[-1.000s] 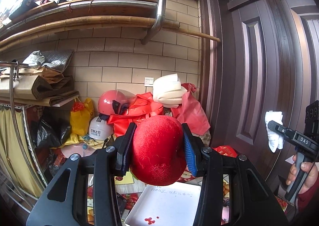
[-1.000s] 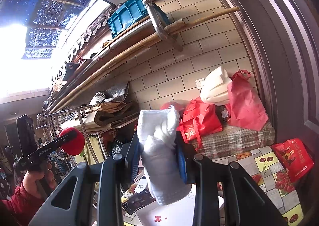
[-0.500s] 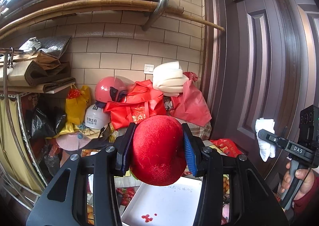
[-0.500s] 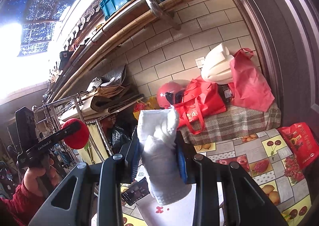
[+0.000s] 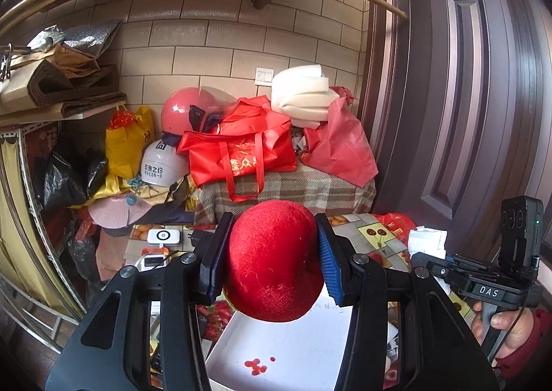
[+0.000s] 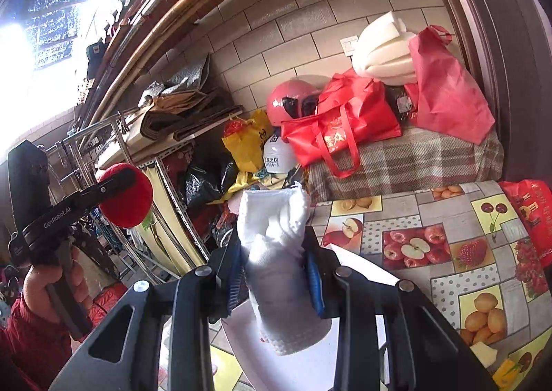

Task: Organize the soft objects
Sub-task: 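Lift the red pompom and white sock and carry both toward the white box, then lower the pompom into the box with the left gripper while the right gripper drops the sock in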

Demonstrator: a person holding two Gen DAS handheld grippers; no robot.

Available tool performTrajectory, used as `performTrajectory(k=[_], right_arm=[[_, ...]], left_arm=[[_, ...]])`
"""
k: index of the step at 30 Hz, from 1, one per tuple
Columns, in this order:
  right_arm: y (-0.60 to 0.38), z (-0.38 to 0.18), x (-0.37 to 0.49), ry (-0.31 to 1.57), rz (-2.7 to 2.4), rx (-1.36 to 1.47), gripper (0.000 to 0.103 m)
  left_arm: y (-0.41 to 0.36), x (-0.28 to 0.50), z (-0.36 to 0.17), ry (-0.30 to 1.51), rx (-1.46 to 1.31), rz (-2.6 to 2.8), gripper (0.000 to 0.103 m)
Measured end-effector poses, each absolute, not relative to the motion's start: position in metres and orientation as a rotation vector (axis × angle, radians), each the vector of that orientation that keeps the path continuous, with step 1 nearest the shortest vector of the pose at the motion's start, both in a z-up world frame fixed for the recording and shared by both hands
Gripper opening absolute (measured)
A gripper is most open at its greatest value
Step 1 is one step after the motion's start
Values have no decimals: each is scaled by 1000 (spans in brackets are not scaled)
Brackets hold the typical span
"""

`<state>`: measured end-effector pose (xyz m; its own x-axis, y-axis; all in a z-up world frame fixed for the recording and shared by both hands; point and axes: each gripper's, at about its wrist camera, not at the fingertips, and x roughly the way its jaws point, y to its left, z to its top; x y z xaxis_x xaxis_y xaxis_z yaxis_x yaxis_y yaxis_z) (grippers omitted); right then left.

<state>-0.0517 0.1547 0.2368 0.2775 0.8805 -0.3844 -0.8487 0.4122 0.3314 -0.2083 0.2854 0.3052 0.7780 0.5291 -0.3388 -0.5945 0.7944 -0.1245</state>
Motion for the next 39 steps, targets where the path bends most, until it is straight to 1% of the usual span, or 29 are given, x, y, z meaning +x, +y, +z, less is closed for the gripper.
performTrajectory(k=[7,11,13,14,15,16,17,18,21,24,28,30,32,33,37,39], right_arm=[[185,166,-29,743,1123,2,32],[196,131,-25,834,1108,-43,34],[202,116,-25,870,1100,-76,35],[206,109,-26,884,1095,-101,38],[209,104,-27,893,1088,-128,57],[209,99,-30,893,1076,-149,73],[209,95,-32,886,1062,-161,97],[207,91,-34,874,1042,-167,103],[211,71,-42,923,1052,-216,103],[221,61,-72,846,1090,-395,103],[229,46,-105,818,1196,-525,103],[230,35,-114,851,1208,-571,103],[229,20,-114,924,1190,-590,103],[225,16,-115,931,1172,-601,103],[213,17,-117,937,1155,-614,103],[202,27,-119,900,1152,-556,103]], left_arm=[[310,-141,195,520,-311,584,46],[320,-118,138,646,-375,584,46],[325,-112,116,686,-423,586,48],[326,-110,107,700,-444,590,52],[325,-109,99,711,-455,593,66],[324,-109,94,713,-457,602,89],[322,-111,91,708,-454,628,93],[321,-116,90,699,-456,657,98],[315,-139,86,650,-499,716,99],[302,-167,86,595,-494,785,99],[289,-202,90,562,-520,796,99],[287,-218,90,554,-539,808,99],[287,-230,89,555,-567,826,99],[287,-235,88,556,-580,833,99],[282,-246,88,557,-602,844,99],[277,-247,91,549,-598,831,99]])
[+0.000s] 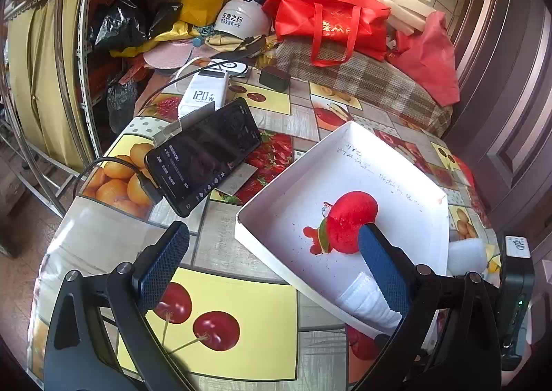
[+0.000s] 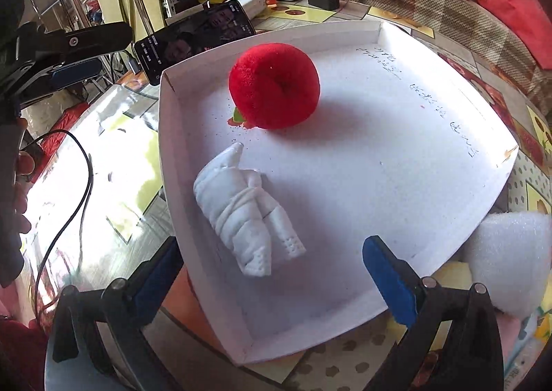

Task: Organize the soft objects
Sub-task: 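Lower the pompom into the box with the left gripper while the right gripper drops the sock in, then grasp the white foam strip with the left gripper while the right gripper grasps the pink tissue pack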

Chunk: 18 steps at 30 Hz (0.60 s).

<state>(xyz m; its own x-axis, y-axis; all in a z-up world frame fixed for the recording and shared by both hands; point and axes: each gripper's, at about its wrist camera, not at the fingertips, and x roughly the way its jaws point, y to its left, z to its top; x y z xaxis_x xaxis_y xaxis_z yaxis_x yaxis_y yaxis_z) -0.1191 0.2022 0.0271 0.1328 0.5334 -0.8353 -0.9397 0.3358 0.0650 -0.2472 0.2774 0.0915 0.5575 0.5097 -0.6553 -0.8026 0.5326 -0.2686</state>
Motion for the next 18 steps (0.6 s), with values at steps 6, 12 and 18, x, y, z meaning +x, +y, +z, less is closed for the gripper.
performTrajectory(k=[6,12,18], right_arm=[[136,100,-108,695,1133,-239,103],[14,128,-54,644,775,-34,103],[-79,103,-32,723,563,3,103]], left_arm=[[260,-232,112,529,-547,747,99],[222,-176,121,619,-441,534,99],[160,-90,122,684,-144,317,99]])
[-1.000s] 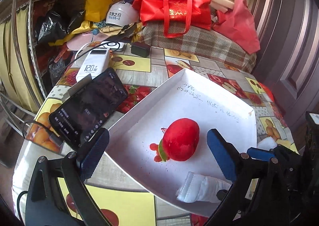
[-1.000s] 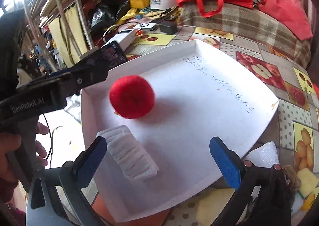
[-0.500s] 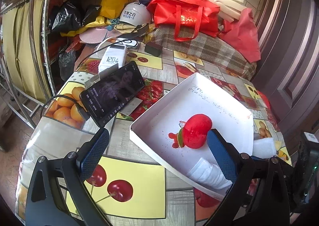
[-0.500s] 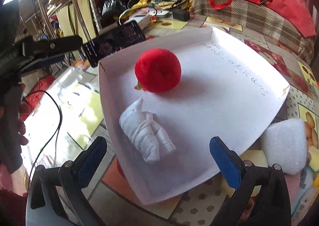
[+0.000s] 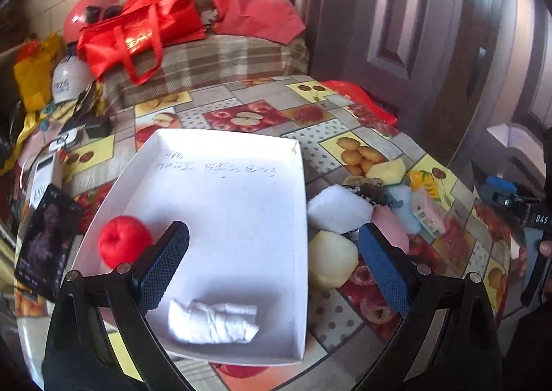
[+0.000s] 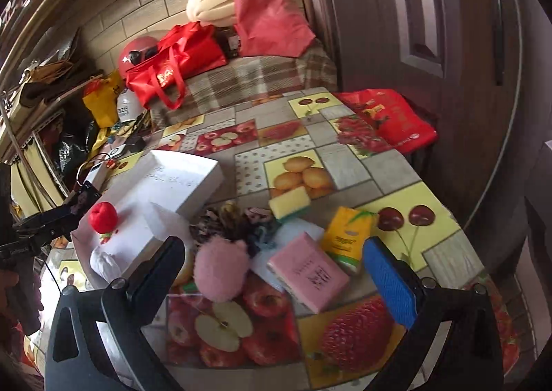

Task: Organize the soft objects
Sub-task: 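Grasp the white foam strip with the left gripper while the right gripper grasps the pink tissue pack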

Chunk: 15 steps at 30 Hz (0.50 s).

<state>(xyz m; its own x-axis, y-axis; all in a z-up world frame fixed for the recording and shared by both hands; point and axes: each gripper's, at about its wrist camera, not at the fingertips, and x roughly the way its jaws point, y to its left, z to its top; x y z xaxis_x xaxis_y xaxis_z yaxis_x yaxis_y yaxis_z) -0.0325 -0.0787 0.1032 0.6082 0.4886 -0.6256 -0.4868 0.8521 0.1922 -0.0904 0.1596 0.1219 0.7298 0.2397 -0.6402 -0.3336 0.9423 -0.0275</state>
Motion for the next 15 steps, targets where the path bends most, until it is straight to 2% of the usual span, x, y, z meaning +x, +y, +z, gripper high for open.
performTrajectory(k=[6,9,12,15], right_arm=[[-123,95,-33,759,512,100,103],[-132,97,-27,756,512,103,103],[-129,94,-16,770,536,54,103],[-108,80,-3,814,596,-49,103]], left_arm=[[106,-26,102,729,284,268,99],[95,-5,86,776,359,271,99],[102,12,74,840,310,298,97],[109,15,70,865,234,290,52]])
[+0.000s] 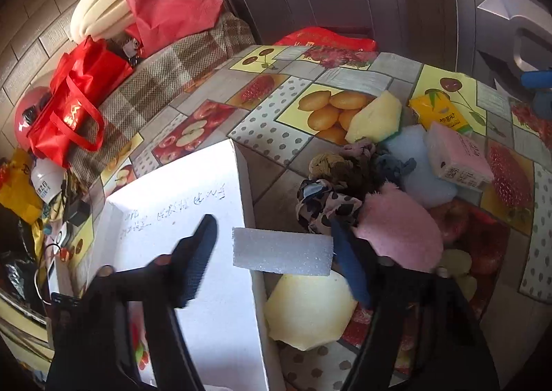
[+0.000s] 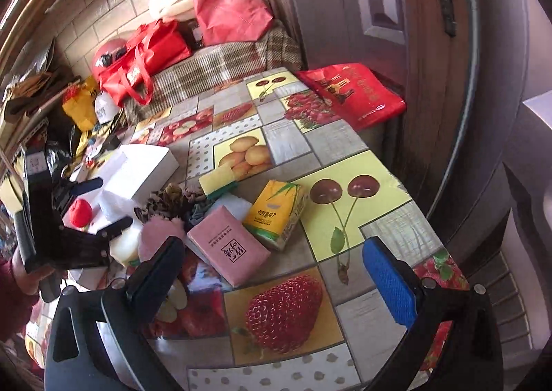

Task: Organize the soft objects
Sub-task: 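Grasp the white foam strip with the left gripper while the right gripper grasps the pink tissue pack, then lift the foam strip and pink tissue pack and carry both over the white box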

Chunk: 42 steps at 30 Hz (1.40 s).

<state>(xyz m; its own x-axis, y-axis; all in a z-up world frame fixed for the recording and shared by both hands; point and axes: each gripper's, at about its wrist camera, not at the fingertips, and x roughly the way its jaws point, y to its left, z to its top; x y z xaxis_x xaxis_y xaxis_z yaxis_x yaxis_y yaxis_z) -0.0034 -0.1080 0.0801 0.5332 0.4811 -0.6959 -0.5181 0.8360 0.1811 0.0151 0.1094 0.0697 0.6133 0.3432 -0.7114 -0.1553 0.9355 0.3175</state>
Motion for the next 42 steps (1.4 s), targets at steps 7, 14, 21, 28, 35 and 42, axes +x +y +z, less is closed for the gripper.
performTrajectory(k=[7,14,21,28,35,42], right_arm=[[-36,38,-1,792,769,-386,102],[-11,21,0,768,802,-546,64],[-36,53,-4,774,843,-367,56],[-68,126,-23,641,821,-147,56],[-82,202,-39,488,838,57,56],[-56,264,-59,341,932,124,56]], left_arm=[[113,1,84,810,126,285,51],[121,-26,113,727,-28,315,51],[111,-52,138,640,-98,328,51],[94,-77,166,547,-104,327,51],[93,-130,208,415,-120,367,51],[128,-206,272,287,-124,524,51]])
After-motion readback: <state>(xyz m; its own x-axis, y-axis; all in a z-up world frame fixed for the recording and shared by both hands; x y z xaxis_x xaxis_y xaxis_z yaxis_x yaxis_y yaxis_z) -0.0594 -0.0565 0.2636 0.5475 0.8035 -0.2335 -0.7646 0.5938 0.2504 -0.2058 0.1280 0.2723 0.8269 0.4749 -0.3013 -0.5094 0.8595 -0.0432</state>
